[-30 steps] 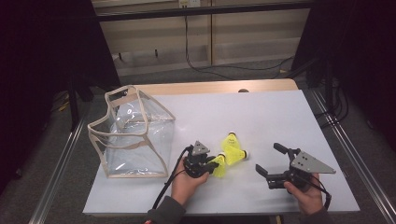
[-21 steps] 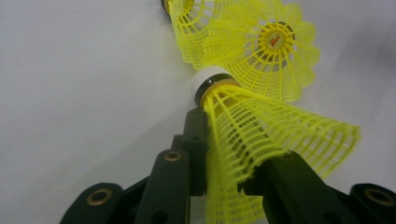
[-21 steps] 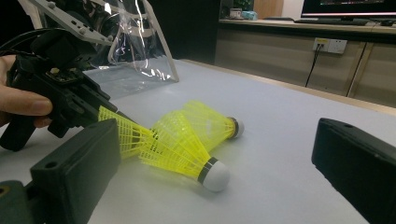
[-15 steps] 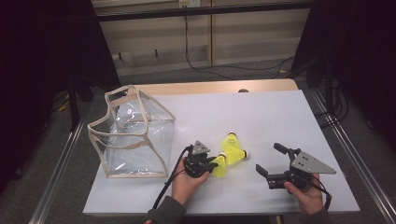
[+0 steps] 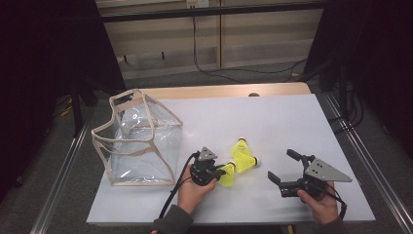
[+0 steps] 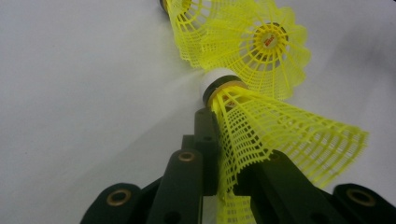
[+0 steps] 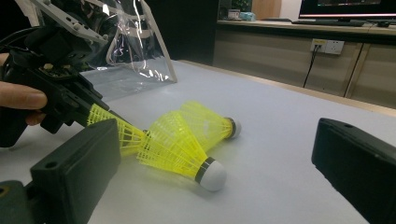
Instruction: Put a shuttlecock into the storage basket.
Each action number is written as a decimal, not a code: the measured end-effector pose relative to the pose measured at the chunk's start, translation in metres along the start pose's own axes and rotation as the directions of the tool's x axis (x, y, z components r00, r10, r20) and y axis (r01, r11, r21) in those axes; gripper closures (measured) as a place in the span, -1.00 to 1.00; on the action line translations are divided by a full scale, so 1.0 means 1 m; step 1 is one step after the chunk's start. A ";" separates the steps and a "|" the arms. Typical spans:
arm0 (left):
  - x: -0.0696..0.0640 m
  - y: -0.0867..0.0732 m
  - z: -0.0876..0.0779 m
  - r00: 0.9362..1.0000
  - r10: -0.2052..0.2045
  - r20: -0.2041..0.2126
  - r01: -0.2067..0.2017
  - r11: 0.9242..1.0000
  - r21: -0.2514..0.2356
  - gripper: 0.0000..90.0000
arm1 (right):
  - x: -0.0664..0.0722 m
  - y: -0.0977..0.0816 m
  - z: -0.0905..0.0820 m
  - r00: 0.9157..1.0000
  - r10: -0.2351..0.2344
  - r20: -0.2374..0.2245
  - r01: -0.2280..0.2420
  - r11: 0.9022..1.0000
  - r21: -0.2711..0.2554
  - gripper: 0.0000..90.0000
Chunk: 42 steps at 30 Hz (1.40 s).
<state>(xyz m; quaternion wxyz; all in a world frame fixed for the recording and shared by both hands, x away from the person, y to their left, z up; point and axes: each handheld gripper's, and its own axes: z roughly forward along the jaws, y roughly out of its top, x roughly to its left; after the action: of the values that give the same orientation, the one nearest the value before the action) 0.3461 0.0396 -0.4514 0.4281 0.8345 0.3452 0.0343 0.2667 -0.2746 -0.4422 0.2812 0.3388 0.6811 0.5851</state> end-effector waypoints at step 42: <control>-0.008 0.034 -0.049 0.996 -0.027 0.083 0.028 1.000 -0.006 0.91 | 0.001 0.000 -0.003 1.000 0.010 -0.001 -0.010 1.000 -0.017 -0.98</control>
<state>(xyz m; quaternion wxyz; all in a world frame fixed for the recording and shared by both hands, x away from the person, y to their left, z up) 0.3417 0.0553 -0.3935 0.4456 0.8288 0.3384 -0.0050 0.2635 -0.2757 -0.4413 0.2808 0.3394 0.6747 0.5922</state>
